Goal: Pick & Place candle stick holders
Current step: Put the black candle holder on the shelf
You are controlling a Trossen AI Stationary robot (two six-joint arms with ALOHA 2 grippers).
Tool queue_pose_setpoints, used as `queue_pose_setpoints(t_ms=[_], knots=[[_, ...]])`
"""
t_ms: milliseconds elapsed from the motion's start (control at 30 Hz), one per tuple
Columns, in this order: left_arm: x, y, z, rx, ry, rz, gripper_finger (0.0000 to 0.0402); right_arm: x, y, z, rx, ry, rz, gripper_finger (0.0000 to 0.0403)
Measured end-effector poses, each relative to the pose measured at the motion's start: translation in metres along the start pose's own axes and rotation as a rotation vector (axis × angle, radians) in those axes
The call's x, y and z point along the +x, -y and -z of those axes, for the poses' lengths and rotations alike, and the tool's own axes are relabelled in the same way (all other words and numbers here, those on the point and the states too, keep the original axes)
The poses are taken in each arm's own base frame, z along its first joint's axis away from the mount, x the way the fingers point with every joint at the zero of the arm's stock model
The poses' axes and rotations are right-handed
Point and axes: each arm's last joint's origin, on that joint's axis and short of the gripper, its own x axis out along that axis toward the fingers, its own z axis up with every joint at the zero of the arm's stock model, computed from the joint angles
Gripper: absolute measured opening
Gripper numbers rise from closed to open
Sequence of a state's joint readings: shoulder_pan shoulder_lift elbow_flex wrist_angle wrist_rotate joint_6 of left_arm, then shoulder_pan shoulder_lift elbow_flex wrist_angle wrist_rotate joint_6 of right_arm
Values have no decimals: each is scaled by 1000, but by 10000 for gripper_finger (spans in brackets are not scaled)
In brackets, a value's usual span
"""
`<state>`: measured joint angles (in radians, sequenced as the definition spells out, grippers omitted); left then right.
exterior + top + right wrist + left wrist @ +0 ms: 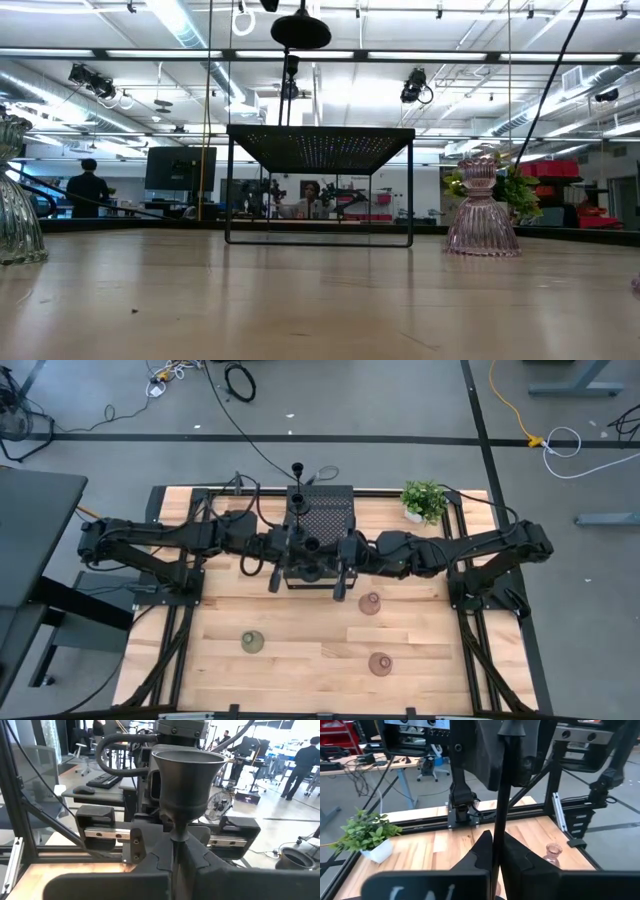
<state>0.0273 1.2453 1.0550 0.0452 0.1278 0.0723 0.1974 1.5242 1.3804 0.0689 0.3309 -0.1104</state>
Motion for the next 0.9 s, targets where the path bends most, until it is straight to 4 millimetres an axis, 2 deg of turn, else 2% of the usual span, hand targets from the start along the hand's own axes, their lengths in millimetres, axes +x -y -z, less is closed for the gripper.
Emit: queue_pose_setpoints(t_ms=[367, 600, 733, 900], knots=[[0, 2, 4, -3, -42, -54, 14, -2, 0, 7, -90, -78, 46, 103], [-9, 7, 2, 25, -54, -85, 14, -10, -8, 10, -118, -146, 20, 143], [-19, 6, 21, 4, -56, -118, 14, -16, -8, 8, -119, -163, 23, 147], [-36, 8, 47, -56, 45, -131, 14, -22, -3, 9, -92, -203, 85, 137]])
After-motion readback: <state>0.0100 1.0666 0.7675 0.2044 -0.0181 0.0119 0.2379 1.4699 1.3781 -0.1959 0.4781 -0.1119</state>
